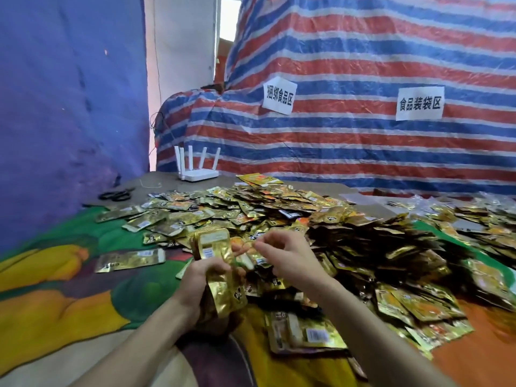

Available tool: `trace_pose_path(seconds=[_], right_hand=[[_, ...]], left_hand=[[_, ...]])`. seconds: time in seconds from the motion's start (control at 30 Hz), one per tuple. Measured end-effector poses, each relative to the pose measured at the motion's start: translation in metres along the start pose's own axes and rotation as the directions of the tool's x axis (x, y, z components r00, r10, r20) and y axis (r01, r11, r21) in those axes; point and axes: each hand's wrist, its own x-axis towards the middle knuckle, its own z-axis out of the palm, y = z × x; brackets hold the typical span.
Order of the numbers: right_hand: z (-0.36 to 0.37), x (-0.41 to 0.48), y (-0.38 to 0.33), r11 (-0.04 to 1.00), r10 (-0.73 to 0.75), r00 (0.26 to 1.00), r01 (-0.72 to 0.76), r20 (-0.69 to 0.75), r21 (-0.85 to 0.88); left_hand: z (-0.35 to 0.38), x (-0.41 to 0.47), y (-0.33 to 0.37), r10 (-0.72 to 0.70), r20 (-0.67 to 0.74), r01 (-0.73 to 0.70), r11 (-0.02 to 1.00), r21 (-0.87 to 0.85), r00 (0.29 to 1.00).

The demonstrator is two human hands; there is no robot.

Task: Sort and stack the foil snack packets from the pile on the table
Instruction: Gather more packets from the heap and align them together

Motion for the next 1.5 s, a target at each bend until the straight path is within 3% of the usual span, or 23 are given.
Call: trace_pose_path(seconds=[0.13, 0.37, 0.43, 0.53, 0.67, 0.87, 1.07, 1.13, 1.2, 1.33, 1.4, 1.5], right_hand=[[0.023, 0.009, -0.003, 0.936, 0.077, 0.997, -0.077, 0.014, 0.343], [0.031, 0.01, 0.026, 0.985, 0.069, 0.995, -0.056, -0.077, 0.161], [0.028, 0.01, 0.029, 0.967, 0.116, 0.993, -0.107, -0.022, 0.231], [0.019, 0.011, 0.031, 0.847, 0.098, 0.973, -0.192, 0.209, 0.496], [0.013, 0.009, 0.031, 0.773, -0.084, 0.926, -0.172, 0.367, 0.61], [0.012, 0.004, 0.027, 0.58, -0.185, 0.923, -0.175, 0.338, 0.796], [0.013, -0.001, 0.017, 0.254, -0.132, 0.962, -0.198, 0.237, 0.947], [0.019, 0.0, 0.016, 0.275, -0.11, 0.969, -0.183, 0.22, 0.944], [0.025, 0.002, 0.018, 0.395, -0.065, 0.98, -0.146, 0.186, 0.907], [0.027, 0.002, 0.023, 0.574, 0.018, 0.997, -0.071, 0.073, 0.816], [0.029, 0.0, 0.026, 0.662, 0.05, 0.999, -0.049, 0.022, 0.748], [0.039, -0.003, 0.026, 0.755, 0.082, 0.996, -0.05, -0.018, 0.654]], left_hand=[[-0.005, 0.003, 0.005, 0.031, 0.0, -0.031, 0.998, -0.054, 1.0], [-0.013, 0.007, 0.013, -0.035, 0.188, 0.066, 0.985, -0.16, 0.981], [-0.013, 0.006, 0.016, -0.05, 0.285, 0.108, 0.976, -0.192, 0.957], [-0.013, 0.002, 0.02, -0.051, 0.428, 0.154, 0.966, -0.208, 0.902], [-0.015, 0.0, 0.021, -0.042, 0.493, 0.176, 0.957, -0.23, 0.869], [-0.014, 0.0, 0.019, -0.04, 0.508, 0.186, 0.953, -0.24, 0.86], [-0.011, 0.001, 0.02, -0.026, 0.563, 0.225, 0.931, -0.288, 0.826], [-0.011, 0.002, 0.017, -0.023, 0.541, 0.212, 0.933, -0.29, 0.841], [-0.01, 0.003, 0.015, -0.042, 0.471, 0.187, 0.946, -0.265, 0.881], [-0.007, 0.009, 0.016, -0.112, 0.067, 0.124, 0.968, -0.216, 0.991], [-0.011, 0.015, 0.017, -0.055, -0.151, 0.017, 0.969, -0.245, 0.987], [-0.017, 0.02, 0.019, 0.047, -0.318, -0.128, 0.963, -0.238, 0.947]])
